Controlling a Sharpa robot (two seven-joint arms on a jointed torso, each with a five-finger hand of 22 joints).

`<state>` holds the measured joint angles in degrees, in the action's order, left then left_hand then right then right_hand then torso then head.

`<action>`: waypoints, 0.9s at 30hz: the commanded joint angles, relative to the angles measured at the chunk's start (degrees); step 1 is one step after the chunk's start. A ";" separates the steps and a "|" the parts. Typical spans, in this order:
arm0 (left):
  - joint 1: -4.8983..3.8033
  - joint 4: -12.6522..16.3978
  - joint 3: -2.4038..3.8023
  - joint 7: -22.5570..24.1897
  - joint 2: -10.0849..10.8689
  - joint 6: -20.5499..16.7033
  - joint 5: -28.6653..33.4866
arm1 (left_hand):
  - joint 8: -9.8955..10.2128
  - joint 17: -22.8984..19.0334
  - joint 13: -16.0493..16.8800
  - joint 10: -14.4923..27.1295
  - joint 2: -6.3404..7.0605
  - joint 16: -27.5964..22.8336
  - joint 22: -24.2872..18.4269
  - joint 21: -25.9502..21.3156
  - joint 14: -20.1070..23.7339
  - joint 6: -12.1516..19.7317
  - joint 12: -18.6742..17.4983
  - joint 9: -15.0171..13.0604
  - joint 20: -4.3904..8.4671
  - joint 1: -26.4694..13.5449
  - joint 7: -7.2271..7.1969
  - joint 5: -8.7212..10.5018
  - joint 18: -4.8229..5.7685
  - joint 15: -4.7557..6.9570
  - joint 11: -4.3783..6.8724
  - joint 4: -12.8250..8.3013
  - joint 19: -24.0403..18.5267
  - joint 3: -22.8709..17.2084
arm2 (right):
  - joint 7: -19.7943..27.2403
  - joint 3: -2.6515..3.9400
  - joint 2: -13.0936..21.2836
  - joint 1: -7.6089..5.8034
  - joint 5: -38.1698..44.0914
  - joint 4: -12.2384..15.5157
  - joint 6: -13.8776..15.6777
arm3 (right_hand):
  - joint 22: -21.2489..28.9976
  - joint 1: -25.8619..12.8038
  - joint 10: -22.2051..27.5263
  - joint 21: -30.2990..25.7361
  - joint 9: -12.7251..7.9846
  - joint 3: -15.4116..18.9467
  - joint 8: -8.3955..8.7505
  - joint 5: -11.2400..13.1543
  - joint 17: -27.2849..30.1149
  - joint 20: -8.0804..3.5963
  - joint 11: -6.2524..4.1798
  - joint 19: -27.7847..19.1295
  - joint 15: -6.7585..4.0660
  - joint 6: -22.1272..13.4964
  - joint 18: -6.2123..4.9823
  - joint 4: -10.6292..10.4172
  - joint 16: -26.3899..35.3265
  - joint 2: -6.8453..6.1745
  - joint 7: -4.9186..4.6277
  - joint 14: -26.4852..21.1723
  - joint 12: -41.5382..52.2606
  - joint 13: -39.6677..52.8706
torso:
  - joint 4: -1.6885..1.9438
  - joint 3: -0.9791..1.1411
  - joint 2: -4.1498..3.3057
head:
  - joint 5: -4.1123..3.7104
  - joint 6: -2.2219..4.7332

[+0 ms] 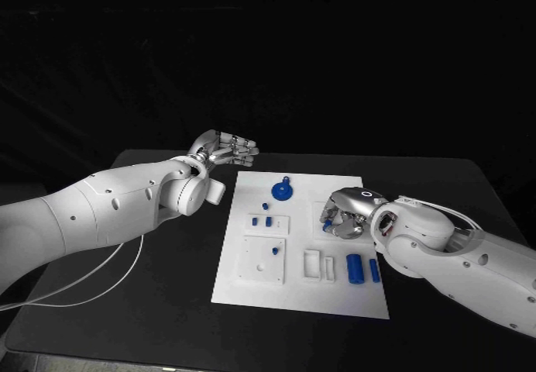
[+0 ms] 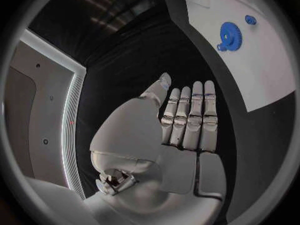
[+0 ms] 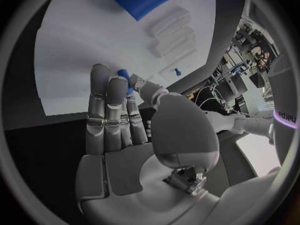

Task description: Assemble the parts on the task board

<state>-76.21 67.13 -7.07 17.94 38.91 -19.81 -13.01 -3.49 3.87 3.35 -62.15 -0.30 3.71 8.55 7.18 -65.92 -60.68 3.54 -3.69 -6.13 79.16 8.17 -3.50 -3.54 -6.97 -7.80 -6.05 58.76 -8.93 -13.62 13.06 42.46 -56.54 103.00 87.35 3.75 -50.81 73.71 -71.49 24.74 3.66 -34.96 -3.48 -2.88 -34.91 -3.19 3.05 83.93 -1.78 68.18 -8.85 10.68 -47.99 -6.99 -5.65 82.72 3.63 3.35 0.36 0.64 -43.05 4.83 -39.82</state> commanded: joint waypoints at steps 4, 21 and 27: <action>-0.06 0.07 0.06 0.34 -0.13 0.70 0.27 | -0.08 0.05 0.01 0.05 -0.23 -0.13 -0.06 0.03 0.41 0.02 -0.16 0.00 -0.06 0.10 -0.29 0.34 -0.37 -0.16 -0.17 0.30 -0.43 0.00 | -0.04 -0.09 -0.14 0.07 1.62 0.19 1.65 | -0.46 1.25 -3.54 0.49 0.33 0.27 -0.55 0.12 -0.24 -1.08 -1.02 1.91 -1.32 2.81 1.06 1.12 0.05 1.34 0.67 -0.06 0.08 0.23 | -0.01 0.03 -0.01 | -0.05 0.07; -0.05 -0.38 0.06 0.42 -0.25 0.82 0.28 | -0.08 0.07 0.01 0.21 -0.28 -0.12 -0.30 -0.02 0.51 0.07 -0.16 0.01 -0.15 0.01 -0.28 0.33 -0.43 -0.20 -0.22 0.44 -0.40 0.11 | -0.07 1.26 0.22 0.03 1.15 0.54 5.22 | -2.15 0.62 -5.68 0.71 0.30 -1.26 -0.19 0.12 -0.92 -1.92 -1.58 1.62 -1.89 4.63 1.88 2.08 0.60 1.17 1.14 0.12 -0.13 0.22 | 0.00 -0.01 0.02 | -0.01 0.10; -0.04 -0.52 0.06 0.43 -0.31 0.86 0.30 | -0.08 0.07 0.01 0.21 -0.28 -0.12 -0.30 -0.02 0.51 0.07 -0.16 0.01 -0.15 0.01 -0.28 0.33 -0.43 -0.20 -0.22 0.44 -0.40 0.11 | 0.11 2.92 0.44 -0.02 0.38 1.75 5.26 | -2.37 0.58 -5.80 0.60 0.32 -1.32 -0.21 0.12 -1.04 -2.02 -1.62 1.62 -2.01 4.76 1.85 2.13 0.74 1.15 1.17 0.11 -0.13 0.22 | 0.00 0.02 0.02 | 0.04 0.20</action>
<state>-76.20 66.58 -7.07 17.92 38.76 -19.70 -13.01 -3.49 3.87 3.35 -62.15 -0.30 3.71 8.30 7.18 -65.71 -60.68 3.54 -3.69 -6.13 79.16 8.17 -3.50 -3.53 -7.18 -7.80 -5.90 58.76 -8.78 -13.87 15.98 42.88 -56.59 103.89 88.67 8.18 -53.18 74.47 -75.28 25.41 4.07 -36.02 -3.68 -2.43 -35.90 -4.83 3.14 84.13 -3.48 72.57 -6.59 12.79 -47.52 -6.27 -4.47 82.79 3.29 3.65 0.35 0.66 -43.04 4.83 -39.72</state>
